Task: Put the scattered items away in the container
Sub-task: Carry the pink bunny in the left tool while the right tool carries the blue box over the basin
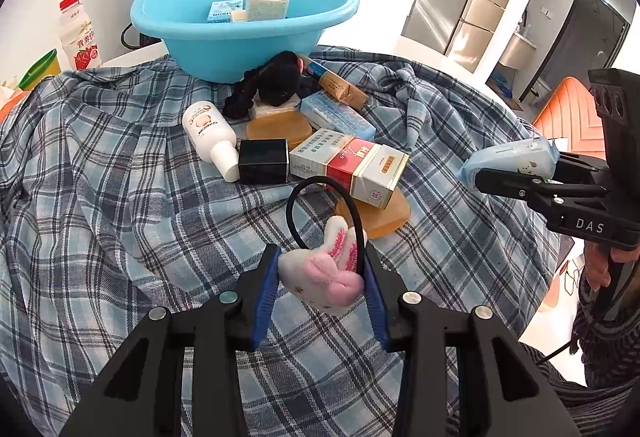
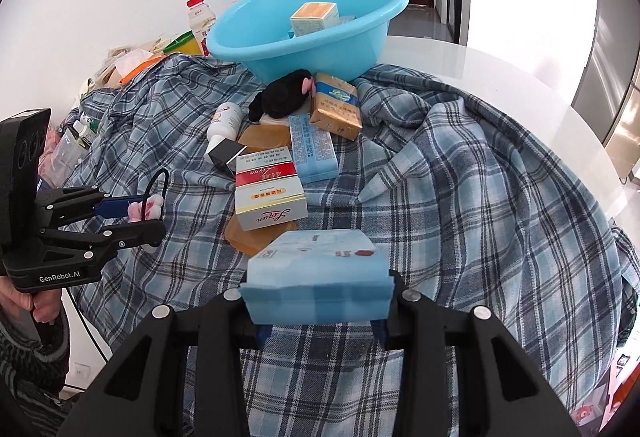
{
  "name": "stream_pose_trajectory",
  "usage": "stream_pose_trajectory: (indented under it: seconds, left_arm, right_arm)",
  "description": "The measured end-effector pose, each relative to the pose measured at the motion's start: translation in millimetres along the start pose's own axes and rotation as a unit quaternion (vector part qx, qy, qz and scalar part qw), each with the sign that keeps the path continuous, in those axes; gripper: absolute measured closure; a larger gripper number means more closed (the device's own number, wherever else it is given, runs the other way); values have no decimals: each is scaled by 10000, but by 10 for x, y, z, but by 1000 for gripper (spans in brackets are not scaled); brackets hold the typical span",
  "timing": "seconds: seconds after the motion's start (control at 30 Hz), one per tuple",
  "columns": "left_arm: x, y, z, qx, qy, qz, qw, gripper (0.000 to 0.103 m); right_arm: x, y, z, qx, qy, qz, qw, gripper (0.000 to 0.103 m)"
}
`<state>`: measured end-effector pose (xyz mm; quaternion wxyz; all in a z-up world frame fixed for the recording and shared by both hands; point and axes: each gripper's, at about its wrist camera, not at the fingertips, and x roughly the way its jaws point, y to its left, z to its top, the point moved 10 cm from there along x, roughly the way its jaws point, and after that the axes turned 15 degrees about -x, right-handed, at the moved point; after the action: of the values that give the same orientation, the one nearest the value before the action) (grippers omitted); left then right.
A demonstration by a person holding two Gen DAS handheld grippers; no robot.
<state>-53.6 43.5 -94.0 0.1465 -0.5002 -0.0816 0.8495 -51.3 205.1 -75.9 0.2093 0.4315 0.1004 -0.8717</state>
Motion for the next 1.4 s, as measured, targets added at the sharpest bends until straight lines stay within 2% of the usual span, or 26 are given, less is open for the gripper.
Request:
stream_pose_trajectory:
  seconds: [0.93, 1.2, 1.4]
  left_arm:
    - [43, 36, 161, -48, -26, 142, 9999, 61]
    - [-16, 107, 394, -115, -142, 224, 9996, 61]
    - [-69, 121, 682, -63, -304, 261, 9992, 61]
  right_arm:
    - [48, -36, 100, -19, -27, 87, 10000, 67]
    - [36, -83, 292, -160, -107, 59, 9998, 67]
    - [18, -132, 537, -458, -195, -130, 9987, 67]
